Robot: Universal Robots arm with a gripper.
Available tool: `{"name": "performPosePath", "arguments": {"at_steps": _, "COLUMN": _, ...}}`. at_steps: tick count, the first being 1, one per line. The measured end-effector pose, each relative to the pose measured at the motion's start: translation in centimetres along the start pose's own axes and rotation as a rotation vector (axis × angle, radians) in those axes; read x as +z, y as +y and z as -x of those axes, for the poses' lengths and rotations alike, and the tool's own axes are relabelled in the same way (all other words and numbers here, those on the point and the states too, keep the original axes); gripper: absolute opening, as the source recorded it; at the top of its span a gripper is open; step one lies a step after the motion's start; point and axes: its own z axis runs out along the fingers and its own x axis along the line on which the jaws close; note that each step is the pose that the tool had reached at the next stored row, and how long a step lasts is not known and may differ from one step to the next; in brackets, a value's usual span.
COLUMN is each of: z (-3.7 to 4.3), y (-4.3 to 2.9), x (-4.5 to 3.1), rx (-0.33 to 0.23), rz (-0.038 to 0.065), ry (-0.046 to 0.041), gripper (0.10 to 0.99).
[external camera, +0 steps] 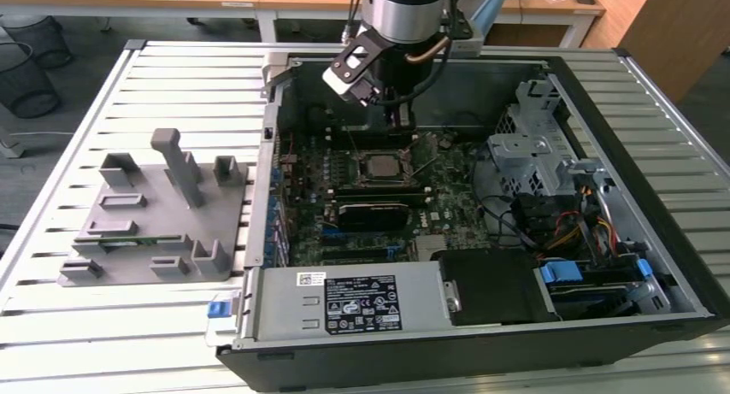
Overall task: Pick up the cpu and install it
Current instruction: 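Place the cpu into insertion slot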
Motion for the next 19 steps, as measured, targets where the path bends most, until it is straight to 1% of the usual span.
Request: {"name": "performPosePath", "arguments": {"at_steps": 19, "z": 0.01, "y": 0.52, "x": 0.02, "rx": 0.0, "rz": 0.0, "ry": 0.0, "gripper": 0.106}}
